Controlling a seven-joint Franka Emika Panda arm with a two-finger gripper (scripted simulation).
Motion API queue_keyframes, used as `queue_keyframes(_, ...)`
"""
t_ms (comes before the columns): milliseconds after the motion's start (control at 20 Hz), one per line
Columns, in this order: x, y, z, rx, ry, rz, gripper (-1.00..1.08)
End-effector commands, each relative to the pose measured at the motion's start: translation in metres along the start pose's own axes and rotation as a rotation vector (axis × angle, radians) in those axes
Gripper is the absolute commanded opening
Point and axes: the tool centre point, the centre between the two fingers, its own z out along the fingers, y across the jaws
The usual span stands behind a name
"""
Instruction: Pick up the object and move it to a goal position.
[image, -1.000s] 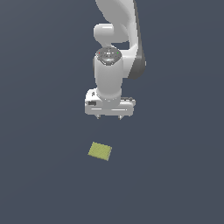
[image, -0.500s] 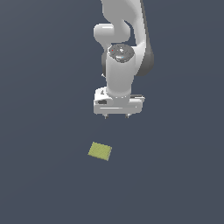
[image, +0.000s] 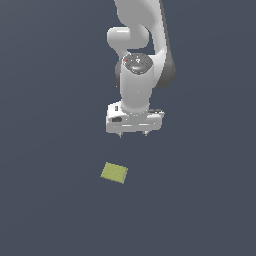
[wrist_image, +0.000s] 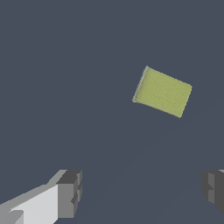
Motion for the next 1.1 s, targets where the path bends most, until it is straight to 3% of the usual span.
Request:
queue_keyframes(0,0.003,0.002,0.003,-0.002,-0.001,-0.03,1.0)
queue_keyframes(1050,0.043,0.032,0.046,-0.01,-0.01,-0.519,1.0)
